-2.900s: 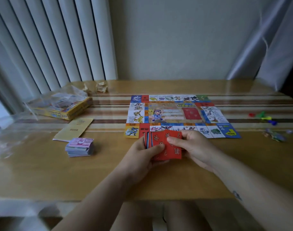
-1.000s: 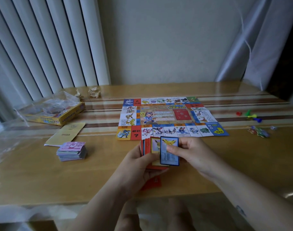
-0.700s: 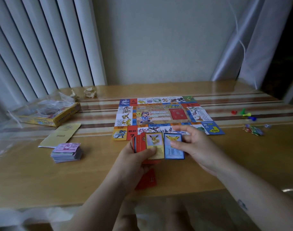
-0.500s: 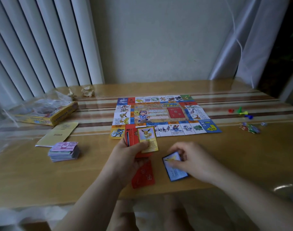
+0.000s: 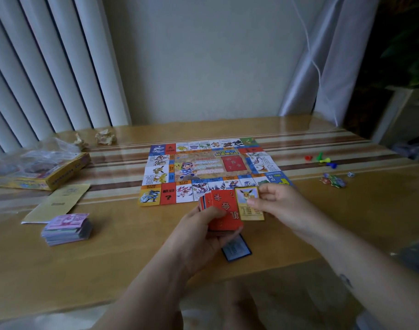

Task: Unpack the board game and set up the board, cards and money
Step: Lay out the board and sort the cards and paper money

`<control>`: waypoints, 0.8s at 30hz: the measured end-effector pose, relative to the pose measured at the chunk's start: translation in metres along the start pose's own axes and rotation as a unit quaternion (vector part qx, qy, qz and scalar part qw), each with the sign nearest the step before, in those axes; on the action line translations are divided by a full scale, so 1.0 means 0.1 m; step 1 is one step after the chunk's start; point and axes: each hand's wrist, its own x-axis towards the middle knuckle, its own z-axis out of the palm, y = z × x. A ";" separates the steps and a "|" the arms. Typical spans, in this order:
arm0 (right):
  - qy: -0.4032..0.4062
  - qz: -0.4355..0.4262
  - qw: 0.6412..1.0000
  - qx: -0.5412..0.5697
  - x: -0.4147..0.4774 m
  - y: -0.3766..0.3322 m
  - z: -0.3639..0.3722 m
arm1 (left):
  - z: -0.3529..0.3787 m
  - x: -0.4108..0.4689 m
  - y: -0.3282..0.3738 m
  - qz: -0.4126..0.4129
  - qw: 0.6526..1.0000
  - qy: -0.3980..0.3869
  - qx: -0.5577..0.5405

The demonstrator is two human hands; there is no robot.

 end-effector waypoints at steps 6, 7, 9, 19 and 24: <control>-0.038 0.012 0.956 -0.292 -0.10 0.19 -0.21 | -0.04 0.05 -0.04 0.007 0.999 -0.035 0.025; -0.019 -0.009 0.939 -0.343 -0.11 0.22 -0.20 | -0.02 0.04 -0.04 0.008 0.999 -0.035 0.038; 0.039 -0.061 0.923 -0.377 -0.11 0.19 -0.17 | 0.01 0.05 -0.06 0.011 0.998 -0.026 0.056; -0.055 -0.016 0.998 -0.020 0.00 -0.10 0.10 | 0.02 -0.04 -0.01 0.035 0.998 -0.035 0.044; -0.089 0.031 0.987 0.129 0.05 -0.15 0.29 | -0.17 -0.09 0.05 0.101 0.990 -0.043 0.091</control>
